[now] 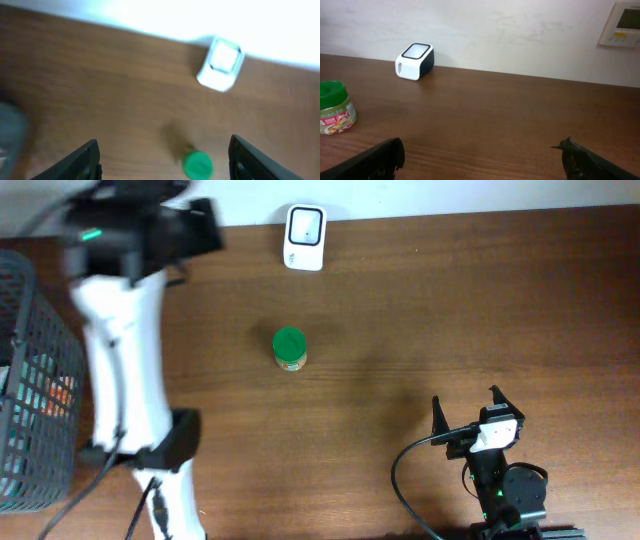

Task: Scan the item barcode
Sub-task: 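Return the left gripper into the basket toward the green pouch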

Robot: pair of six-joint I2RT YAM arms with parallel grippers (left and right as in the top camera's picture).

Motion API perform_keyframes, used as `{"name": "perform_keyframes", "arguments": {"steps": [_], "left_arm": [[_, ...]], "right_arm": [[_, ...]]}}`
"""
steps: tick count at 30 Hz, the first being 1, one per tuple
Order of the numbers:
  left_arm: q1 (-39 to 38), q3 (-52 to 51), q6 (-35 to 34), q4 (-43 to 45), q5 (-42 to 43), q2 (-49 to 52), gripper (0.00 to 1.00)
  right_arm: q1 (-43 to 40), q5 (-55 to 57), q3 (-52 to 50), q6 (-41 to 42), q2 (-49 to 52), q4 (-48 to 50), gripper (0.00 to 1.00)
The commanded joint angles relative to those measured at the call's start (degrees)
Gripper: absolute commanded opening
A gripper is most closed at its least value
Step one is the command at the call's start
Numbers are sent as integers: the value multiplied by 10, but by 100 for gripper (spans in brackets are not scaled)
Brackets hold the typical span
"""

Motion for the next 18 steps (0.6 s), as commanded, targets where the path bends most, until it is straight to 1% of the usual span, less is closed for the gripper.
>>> {"name": "perform_keyframes", "arguments": {"steps": [1,3,5,6,7,9,11,14,18], "left_arm": [[94,12,14,-1,-23,-89,72],[150,12,14,-1,-23,-113,72],[225,12,13,-1,-22,-129,72],[252,12,12,-1,-21,-129,73],[304,10,3,-1,-22,-126,73],[364,-2,-24,-1,-20,-116,73],[408,-26,-31,-1,-11,-101,74],[449,-104,-31,-1,-4,-82,73],[460,-235,-25,28,-2,-61,73]], "right_arm": [[4,2,-3,4,-3,-3,98],[4,2,-3,4,-3,-3,98],[4,2,-3,4,-3,-3,98],[4,2,-3,4,-3,-3,99],[4,2,-3,4,-3,-3,98],[4,2,-3,4,-3,-3,98],[4,2,-3,4,-3,-3,98],[4,2,-3,4,-3,-3,98],[4,2,-3,4,-3,-3,98]]}}
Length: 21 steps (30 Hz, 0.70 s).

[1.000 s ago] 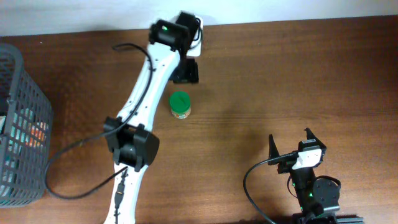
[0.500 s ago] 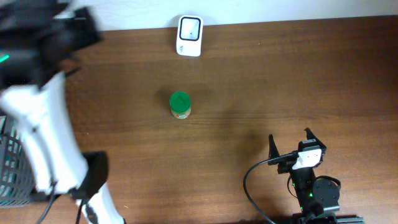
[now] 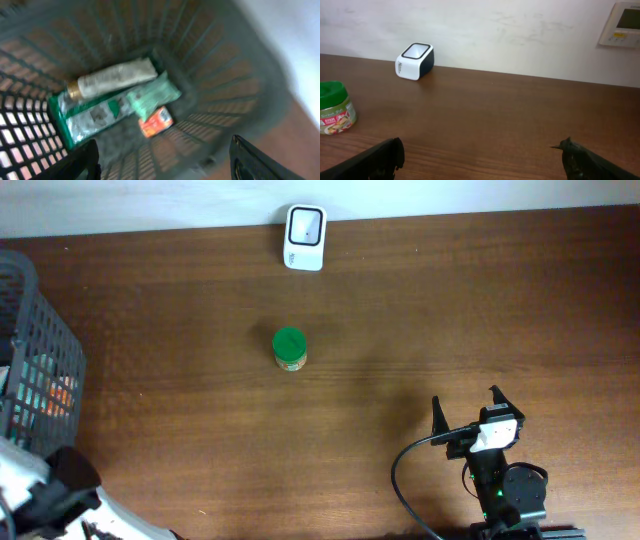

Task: Scan the item barcode
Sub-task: 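Return the left gripper into the basket toward the green pouch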

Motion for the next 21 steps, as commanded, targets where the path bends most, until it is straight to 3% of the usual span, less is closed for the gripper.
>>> {"name": "perform_keyframes", "arguments": {"steps": [1,4,9,13,21], "left_arm": [[5,-108,-3,34,10,26,74],[6,-170,41,84,51,28,74],[23,-141,45,114,54,27,82],[47,-140,50,119,54,33,82],[44,-140,90,102,54,139,81]], "right_arm": [[4,2,-3,5,-3,-3,98],[4,2,-3,5,-3,-3,99],[4,2,-3,5,-3,-3,99],[4,2,-3,5,-3,-3,98],[4,2,-3,5,-3,-3,98]]}}
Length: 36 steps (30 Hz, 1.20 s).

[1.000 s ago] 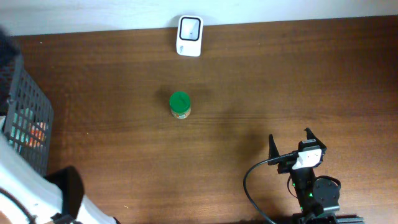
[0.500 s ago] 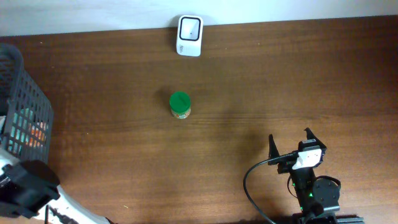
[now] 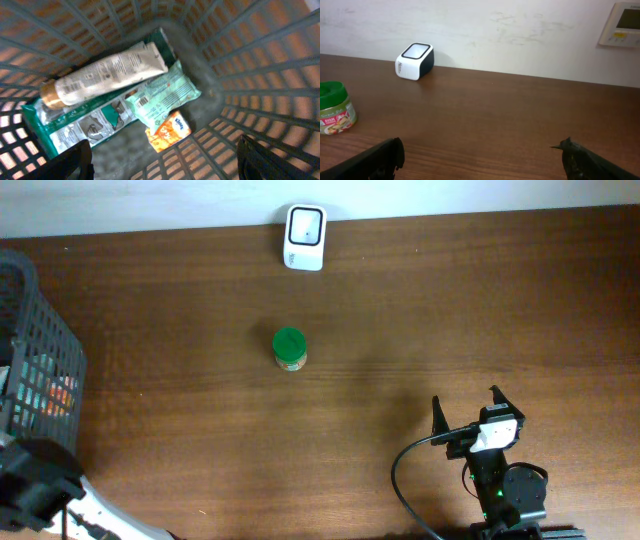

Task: Scan the item barcode
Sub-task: 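Return the left gripper into the basket toward the green pouch, then grasp the pale green pouch and place it beside the jar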

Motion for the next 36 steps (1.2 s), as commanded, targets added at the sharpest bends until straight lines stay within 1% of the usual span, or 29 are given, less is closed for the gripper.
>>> {"name": "perform_keyframes", "arguments": {"steps": [1,3,9,15,18,20,25,28,29,30,31,32,33,34,35,36], "left_arm": [[-7,3,31,-14,6,78,80],[-9,3,31,-23,6,120,78],[-18,0,40,-13,-8,168,75],[-43,-81,49,49,-42,169,74],[-45,-138,48,83,-59,169,71],[-43,-156,48,100,-60,169,72],[-41,-166,49,121,-80,173,72],[-41,-167,53,129,-80,184,69],[-41,-167,53,129,-81,189,66],[-41,-167,53,127,-80,192,60],[-41,-167,53,124,-80,195,52],[-41,-167,53,124,-80,195,36],[-41,-167,52,123,-80,194,26],[-41,-166,52,122,-80,193,19],[-41,-165,52,120,-78,192,15],[-41,-162,52,116,-73,190,7]], "right_arm": [[4,2,-3,5,-3,-3,98],[4,2,-3,5,-3,-3,98],[4,2,-3,5,-3,-3,98],[4,2,-3,5,-3,-3,98],[4,2,-3,5,-3,-3,98],[4,2,-3,5,-3,-3,98],[4,2,-3,5,-3,-3,99],[4,2,-3,5,-3,-3,98],[4,2,-3,5,-3,-3,98],[4,2,-3,5,-3,-3,98],[4,2,-3,5,-3,-3,98],[4,2,-3,5,-3,-3,98],[4,2,-3,5,-3,-3,99],[4,2,-3,5,-3,-3,98],[4,2,-3,5,-3,-3,98],[4,2,-3,5,-3,-3,98]]}}
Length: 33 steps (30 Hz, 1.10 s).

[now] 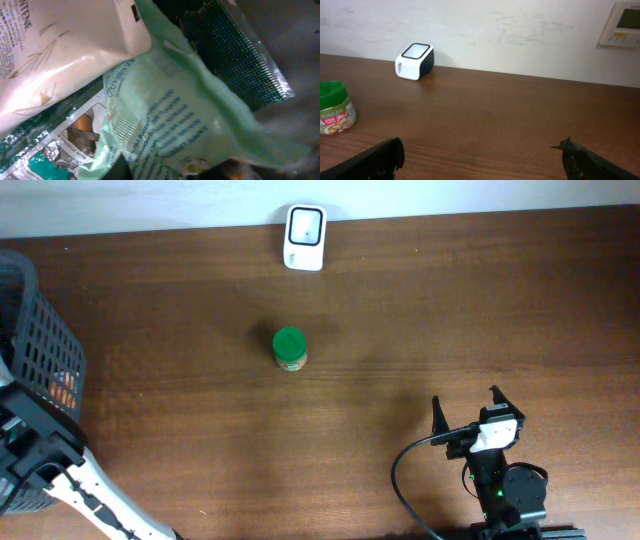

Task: Scan the item barcode
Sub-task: 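Grasp the pale green pouch and place it beside the jar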

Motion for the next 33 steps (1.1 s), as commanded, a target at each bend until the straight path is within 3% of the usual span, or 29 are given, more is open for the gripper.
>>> {"name": "perform_keyframes", "arguments": {"steps": [1,8,22,28,33], "left_arm": [[3,-1,-3,-12,18,21,4],[3,37,-10,-46,57,-42,0],[-5,95,-47,-61,245,-372,0],[-125,90,-48,-134,233,-407,0],[-262,4,-48,-145,156,-403,0]], "right_arm": [[4,2,-3,4,-3,-3,98],[4,2,-3,4,-3,-3,98],[4,2,-3,4,-3,-3,98],[4,2,-3,4,-3,-3,98],[4,2,-3,4,-3,-3,98]]}}
